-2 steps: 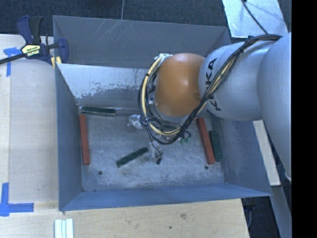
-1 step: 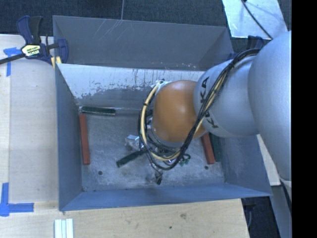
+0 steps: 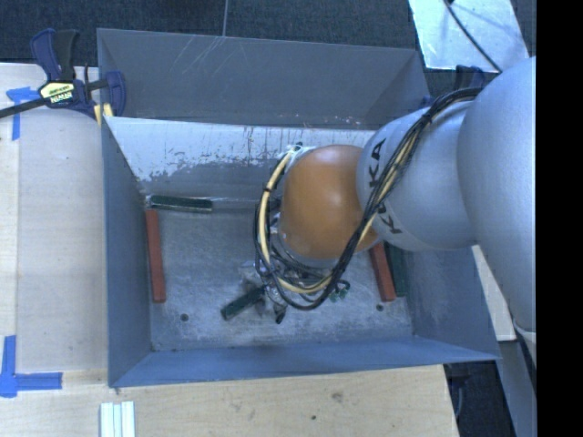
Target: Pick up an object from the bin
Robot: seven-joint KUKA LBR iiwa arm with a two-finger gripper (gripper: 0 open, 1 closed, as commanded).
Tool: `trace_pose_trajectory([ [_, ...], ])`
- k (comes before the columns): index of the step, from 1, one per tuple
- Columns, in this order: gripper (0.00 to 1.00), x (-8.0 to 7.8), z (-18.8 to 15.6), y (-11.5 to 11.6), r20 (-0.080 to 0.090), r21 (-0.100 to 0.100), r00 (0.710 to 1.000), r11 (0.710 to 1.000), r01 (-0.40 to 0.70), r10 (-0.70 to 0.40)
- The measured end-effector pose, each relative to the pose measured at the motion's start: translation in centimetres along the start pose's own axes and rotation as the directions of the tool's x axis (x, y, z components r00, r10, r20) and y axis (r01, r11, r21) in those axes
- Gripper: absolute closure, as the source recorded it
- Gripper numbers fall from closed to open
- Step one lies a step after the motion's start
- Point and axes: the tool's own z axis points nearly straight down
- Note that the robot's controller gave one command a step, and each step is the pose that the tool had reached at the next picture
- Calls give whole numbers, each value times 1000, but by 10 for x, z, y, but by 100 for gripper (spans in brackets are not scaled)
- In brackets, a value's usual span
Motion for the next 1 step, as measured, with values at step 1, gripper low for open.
trace_pose_trajectory([
  [1,100,-19,-137,8,7,3,998,999,54,-54],
])
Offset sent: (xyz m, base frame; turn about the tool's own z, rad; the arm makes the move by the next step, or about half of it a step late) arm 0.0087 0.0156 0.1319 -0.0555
